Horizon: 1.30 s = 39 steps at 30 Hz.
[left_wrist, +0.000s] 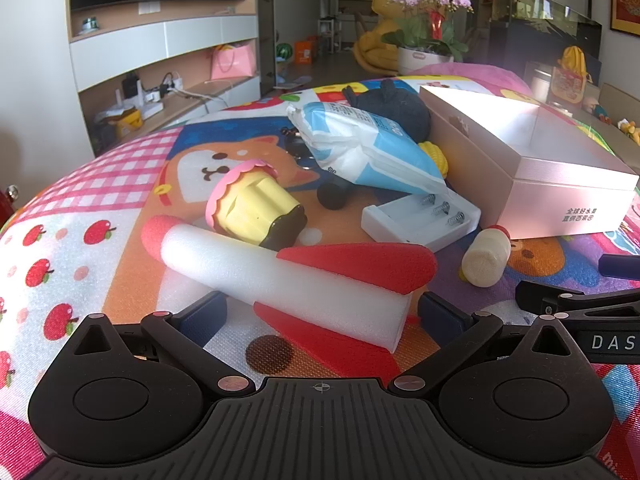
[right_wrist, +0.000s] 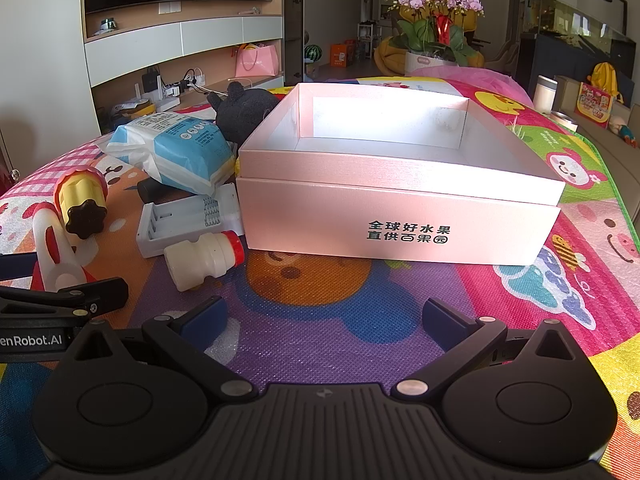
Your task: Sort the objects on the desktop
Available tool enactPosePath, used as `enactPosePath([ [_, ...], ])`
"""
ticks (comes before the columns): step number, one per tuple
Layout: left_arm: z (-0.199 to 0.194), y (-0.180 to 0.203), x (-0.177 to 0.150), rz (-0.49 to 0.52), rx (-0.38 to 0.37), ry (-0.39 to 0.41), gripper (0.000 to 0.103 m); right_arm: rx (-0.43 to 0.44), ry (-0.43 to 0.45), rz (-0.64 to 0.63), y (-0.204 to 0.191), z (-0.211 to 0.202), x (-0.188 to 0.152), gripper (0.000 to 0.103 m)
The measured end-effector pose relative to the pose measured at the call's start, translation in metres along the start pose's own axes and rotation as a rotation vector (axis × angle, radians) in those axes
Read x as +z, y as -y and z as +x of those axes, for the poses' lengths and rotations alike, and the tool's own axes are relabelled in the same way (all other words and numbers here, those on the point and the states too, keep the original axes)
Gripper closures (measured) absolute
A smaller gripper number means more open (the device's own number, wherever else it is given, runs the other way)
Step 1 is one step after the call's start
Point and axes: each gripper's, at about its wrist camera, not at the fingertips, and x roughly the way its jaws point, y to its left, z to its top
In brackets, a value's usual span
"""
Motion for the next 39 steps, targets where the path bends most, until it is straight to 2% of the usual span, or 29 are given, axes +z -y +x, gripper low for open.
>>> enactPosePath([
  [39,0.0010,0.0021,0.0025,-0.001,0.000,0.000,0.000,0.000,0.000,0.000,0.0001,0.0007,0.0000,0.000],
])
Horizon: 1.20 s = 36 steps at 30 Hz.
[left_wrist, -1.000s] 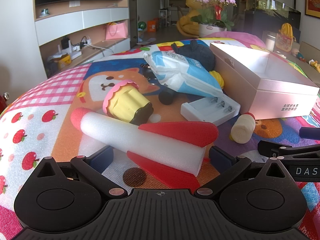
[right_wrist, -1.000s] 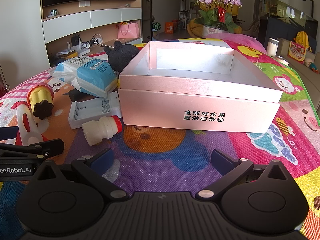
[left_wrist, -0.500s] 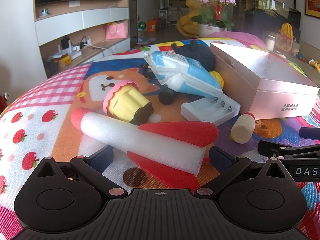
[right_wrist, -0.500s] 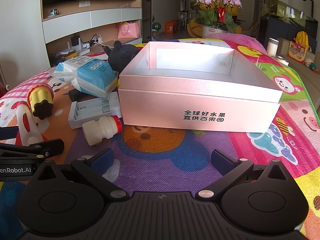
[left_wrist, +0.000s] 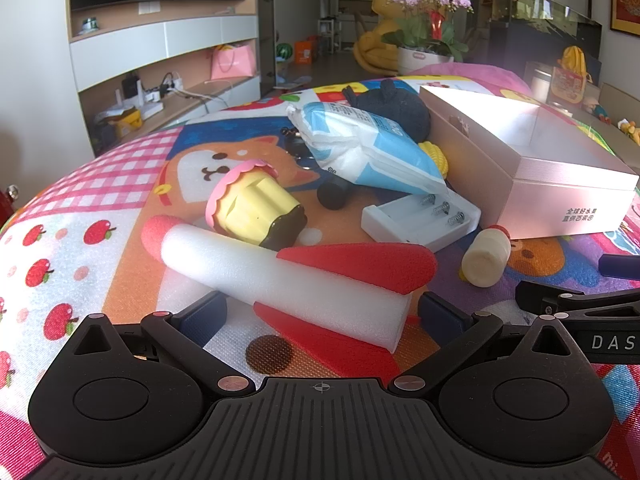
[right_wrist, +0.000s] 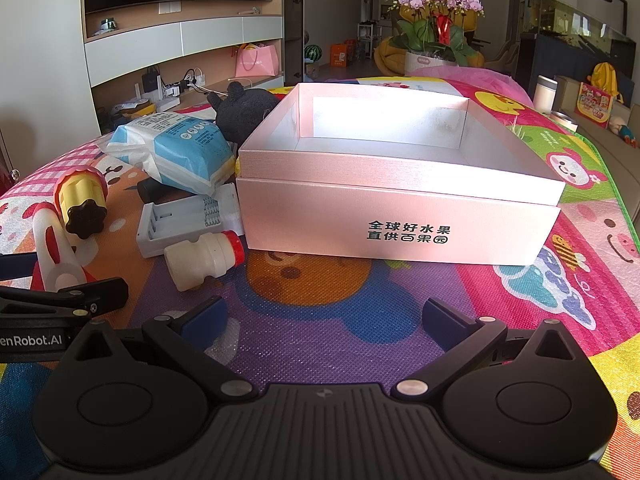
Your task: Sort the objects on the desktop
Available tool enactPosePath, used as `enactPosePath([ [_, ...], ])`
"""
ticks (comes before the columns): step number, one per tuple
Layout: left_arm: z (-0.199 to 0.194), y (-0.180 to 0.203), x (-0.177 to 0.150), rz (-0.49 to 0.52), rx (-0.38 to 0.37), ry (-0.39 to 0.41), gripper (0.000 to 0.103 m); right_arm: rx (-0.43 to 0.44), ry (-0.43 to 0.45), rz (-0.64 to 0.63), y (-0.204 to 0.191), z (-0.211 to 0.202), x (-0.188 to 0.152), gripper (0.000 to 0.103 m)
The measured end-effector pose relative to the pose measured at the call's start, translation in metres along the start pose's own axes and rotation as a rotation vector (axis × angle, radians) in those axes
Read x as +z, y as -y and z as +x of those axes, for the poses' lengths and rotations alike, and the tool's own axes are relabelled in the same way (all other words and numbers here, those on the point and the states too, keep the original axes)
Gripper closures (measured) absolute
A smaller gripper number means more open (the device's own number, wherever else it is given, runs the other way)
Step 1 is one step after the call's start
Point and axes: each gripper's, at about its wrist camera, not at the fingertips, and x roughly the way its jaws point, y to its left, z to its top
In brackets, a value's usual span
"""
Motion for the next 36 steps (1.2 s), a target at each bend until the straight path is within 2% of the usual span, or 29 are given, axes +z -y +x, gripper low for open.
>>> enactPosePath([
  [36,0.0009,0.0023,0.0024,0.002,0.002,0.000,0.000,-0.001,0.000,-0.001,-0.0009,-0.0001,0.0006,0.000],
])
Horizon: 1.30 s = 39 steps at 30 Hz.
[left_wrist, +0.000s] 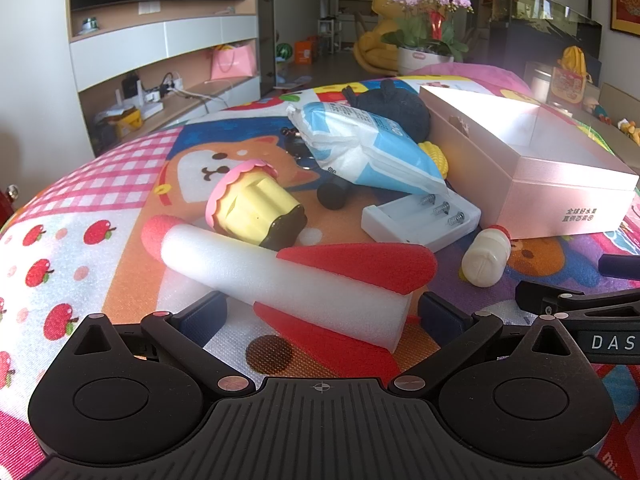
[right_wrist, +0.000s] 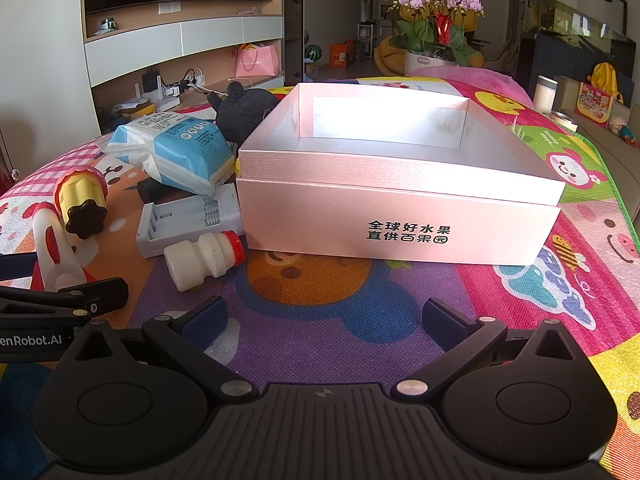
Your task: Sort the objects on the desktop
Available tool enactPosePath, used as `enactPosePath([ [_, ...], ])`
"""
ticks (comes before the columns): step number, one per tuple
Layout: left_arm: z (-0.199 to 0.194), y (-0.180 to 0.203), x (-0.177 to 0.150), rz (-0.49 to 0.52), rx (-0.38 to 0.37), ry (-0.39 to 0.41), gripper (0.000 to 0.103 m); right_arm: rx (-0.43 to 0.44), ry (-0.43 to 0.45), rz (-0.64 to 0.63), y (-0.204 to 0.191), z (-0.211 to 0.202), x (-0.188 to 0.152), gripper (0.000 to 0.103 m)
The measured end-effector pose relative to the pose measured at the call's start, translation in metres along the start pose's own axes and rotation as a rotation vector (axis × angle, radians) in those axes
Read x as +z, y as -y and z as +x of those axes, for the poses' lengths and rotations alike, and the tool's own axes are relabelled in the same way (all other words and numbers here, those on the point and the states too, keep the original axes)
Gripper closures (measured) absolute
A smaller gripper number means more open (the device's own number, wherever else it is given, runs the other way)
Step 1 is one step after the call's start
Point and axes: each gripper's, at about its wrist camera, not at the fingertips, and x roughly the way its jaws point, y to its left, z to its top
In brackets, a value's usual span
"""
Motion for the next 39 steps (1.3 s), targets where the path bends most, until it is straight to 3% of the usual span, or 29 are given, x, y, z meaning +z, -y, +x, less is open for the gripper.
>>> enactPosePath([
  [6,-0.001,-0.002,0.000,0.003,-0.009,-0.004,0.000,0.042,-0.056,-0.018,0.008,-0.002,0.005,0.000],
  [11,-0.008,-0.005,0.003,0.020,-0.040,-0.069,0.000,0.076,-0.077,-0.074,0.011,-0.020,-0.007,0.000],
  [15,-0.008,-0.007,0.002,0.038,-0.064,-0.073,0.000,0.085,-0.096,-0.080,0.012,-0.017,-0.003,0.000],
  [17,-0.018,-0.014,0.000,0.026,-0.093,-0.040,0.000,0.082,-0.094,-0.083,0.011,-0.017,-0.003,0.000],
  [21,-0.058,-0.025,-0.013,0.076,-0.093,0.117,0.000,0.089,-0.082,-0.084,0.012,-0.018,-0.005,0.000],
  [25,-0.071,-0.048,-0.010,0.103,-0.077,0.124,0.000,0.087,-0.076,-0.085,0.012,-0.018,-0.006,0.000],
  [29,-0.056,-0.082,0.008,-0.080,-0.086,0.051,0.000,0.088,-0.069,-0.079,0.013,-0.019,-0.006,0.000],
  [33,-0.033,-0.082,0.023,-0.256,-0.186,-0.045,0.000,0.088,-0.064,-0.077,0.013,-0.020,-0.007,0.000],
  [35,-0.029,-0.062,0.023,-0.198,-0.180,-0.043,0.000,0.095,-0.053,-0.091,0.011,-0.022,-0.007,0.000],
  [39,-0.027,-0.019,0.011,0.070,-0.120,-0.024,0.000,0.113,0.085,-0.193,-0.004,-0.039,-0.006,0.000],
])
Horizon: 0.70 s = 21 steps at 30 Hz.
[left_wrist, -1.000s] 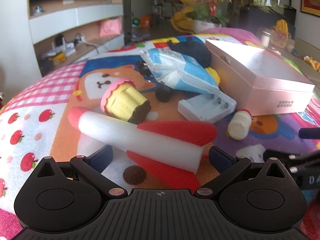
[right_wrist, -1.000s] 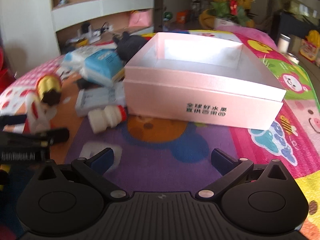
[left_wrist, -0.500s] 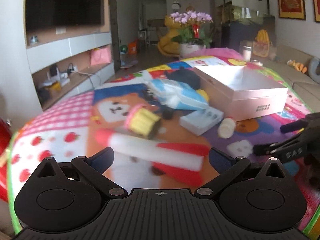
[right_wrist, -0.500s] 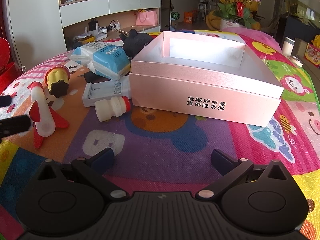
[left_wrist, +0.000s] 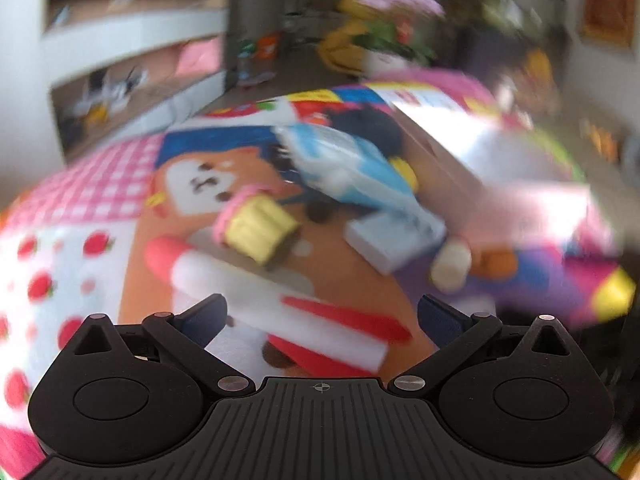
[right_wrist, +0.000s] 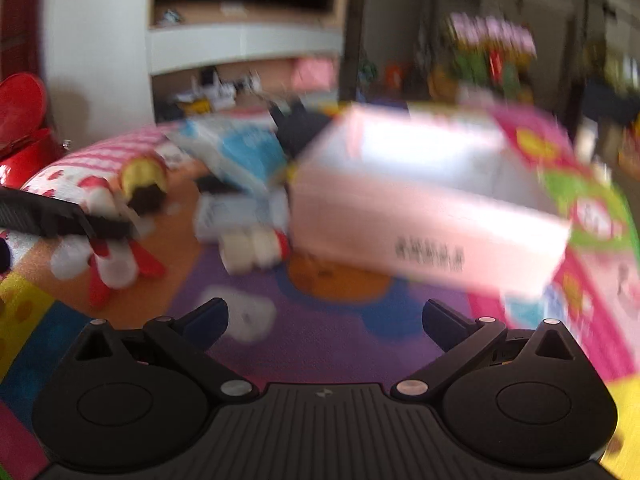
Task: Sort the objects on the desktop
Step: 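Grasp the white red-capped bottle with the right tool while left grasps the yellow cupcake toy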
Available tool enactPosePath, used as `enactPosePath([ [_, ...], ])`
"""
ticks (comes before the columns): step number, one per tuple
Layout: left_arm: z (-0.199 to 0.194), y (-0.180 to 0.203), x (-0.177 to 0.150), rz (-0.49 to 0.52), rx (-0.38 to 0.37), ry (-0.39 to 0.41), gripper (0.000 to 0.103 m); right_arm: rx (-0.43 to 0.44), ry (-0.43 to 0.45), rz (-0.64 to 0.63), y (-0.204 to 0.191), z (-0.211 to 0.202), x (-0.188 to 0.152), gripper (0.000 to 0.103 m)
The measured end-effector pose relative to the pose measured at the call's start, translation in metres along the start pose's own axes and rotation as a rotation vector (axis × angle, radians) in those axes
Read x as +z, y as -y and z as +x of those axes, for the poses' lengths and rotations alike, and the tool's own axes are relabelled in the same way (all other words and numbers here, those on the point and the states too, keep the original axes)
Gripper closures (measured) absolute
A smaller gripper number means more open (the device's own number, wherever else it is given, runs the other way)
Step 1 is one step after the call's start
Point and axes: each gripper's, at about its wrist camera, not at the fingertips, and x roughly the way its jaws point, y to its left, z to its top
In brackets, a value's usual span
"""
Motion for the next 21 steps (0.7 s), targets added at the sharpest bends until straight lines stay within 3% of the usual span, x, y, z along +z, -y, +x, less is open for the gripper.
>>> enactPosePath([
  [4,-0.003,-0.002,-0.014,0.175,0.113,0.006,0.000,0.072,0.023,-0.077,-0.015,0.006,0.015,0.017],
  [8,-0.009,-0.040,-0.019,0.218,0.281,0.013,0.000,0.093,0.016,-0.089,-0.024,0.024,0.027,0.021],
  [10,-0.017,-0.058,-0.019,0.214,0.326,0.020,0.000,0.096,0.004,-0.074,-0.026,0.034,0.030,0.026],
  [12,-0.028,-0.072,-0.017,0.170,0.289,0.025,0.000,0.124,-0.022,-0.039,-0.026,0.044,0.033,0.036],
  [13,-0.035,-0.077,-0.014,0.127,0.243,0.036,0.000,0.135,-0.036,-0.021,-0.024,0.047,0.033,0.046],
  [15,-0.046,-0.081,-0.008,0.046,0.159,0.075,0.000,0.150,-0.063,0.013,-0.023,0.053,0.032,0.056],
  [17,-0.048,-0.076,0.000,0.019,0.113,0.117,0.000,0.144,-0.055,0.032,-0.022,0.049,0.030,0.056],
  [19,-0.044,-0.061,0.009,0.067,0.094,0.145,0.001,0.150,-0.049,0.040,-0.018,0.038,0.027,0.056],
  [20,-0.040,-0.053,0.011,0.099,0.091,0.149,0.008,0.147,-0.042,0.038,-0.017,0.030,0.024,0.056],
  [21,-0.034,-0.044,0.015,0.130,0.089,0.143,0.027,0.139,-0.029,0.031,-0.014,0.020,0.021,0.056],
])
